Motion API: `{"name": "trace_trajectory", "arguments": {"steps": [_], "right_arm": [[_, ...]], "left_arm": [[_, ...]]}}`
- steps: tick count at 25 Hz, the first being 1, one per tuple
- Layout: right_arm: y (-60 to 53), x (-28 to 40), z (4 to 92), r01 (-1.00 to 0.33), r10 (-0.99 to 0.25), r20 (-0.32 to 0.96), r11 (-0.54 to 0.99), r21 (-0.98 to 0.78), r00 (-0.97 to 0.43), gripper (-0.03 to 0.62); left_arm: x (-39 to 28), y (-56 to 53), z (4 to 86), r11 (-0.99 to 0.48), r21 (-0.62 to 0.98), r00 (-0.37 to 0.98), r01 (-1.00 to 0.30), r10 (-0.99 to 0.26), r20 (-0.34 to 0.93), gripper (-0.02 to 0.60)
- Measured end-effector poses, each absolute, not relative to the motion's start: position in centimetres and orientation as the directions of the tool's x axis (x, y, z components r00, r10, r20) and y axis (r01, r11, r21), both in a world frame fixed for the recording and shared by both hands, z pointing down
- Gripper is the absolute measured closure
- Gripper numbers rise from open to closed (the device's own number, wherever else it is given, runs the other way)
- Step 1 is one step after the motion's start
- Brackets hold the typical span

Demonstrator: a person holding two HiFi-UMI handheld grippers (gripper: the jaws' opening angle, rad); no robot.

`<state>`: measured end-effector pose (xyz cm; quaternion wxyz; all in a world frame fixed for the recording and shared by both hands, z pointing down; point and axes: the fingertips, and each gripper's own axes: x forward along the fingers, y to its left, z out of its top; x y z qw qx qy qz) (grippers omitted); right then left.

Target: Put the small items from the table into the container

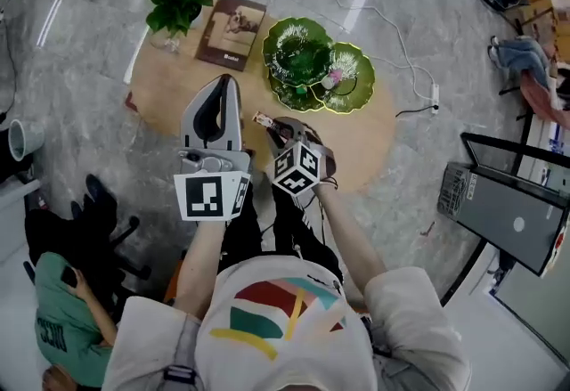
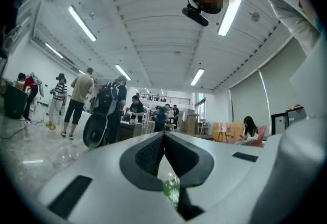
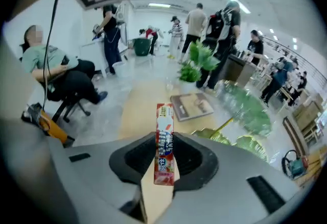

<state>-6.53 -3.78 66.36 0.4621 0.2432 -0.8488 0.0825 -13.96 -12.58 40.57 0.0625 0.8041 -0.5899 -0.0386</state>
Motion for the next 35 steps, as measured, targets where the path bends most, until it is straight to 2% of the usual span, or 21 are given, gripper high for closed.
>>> {"name": "trace_trajectory", "arguments": {"steps": [4, 10, 15, 20, 27, 35], "right_arm": [[-7.9, -7.4, 54.6, -0.605, -0.479, 0.681, 0.793, 0.066, -0.554, 0.482], [-13.6, -8.0, 40.3, -0.679, -0.666, 0.423, 0.719, 0.145, -0.615, 0.482], [-14.3, -7.7, 33.2, -0.727, -0.73, 0.26, 0.675, 0.128, -0.632, 0.482], [-14.5, -6.4, 29.2, -0.758, -0.766, 0.169, 0.641, 0.122, -0.62, 0.482], [-15.3, -4.0, 30.7, -0.775, -0.781, 0.2, 0.619, 0.126, -0.591, 0.482], [-19.6, -2.9, 41.0, -0.786, -0.74, 0.447, 0.607, 0.12, -0.503, 0.482]], "left_arm": [[-14.0, -13.2, 31.0, -0.312, 0.096, 0.299, -0.945, -0.945, -0.135, 0.574], [-14.3, -13.7, 21.7, -0.339, -0.001, 0.324, -0.941, -0.897, -0.3, 0.574], [-14.2, -13.4, 19.6, -0.355, -0.041, 0.347, -0.934, -0.874, -0.339, 0.574], [-13.3, -13.6, 18.6, -0.377, -0.059, 0.372, -0.924, -0.858, -0.354, 0.574], [-11.9, -13.6, 20.1, -0.378, -0.057, 0.375, -0.924, -0.866, -0.331, 0.574], [-12.4, -12.7, 23.0, -0.365, -0.053, 0.366, -0.93, -0.897, -0.25, 0.574]]}}
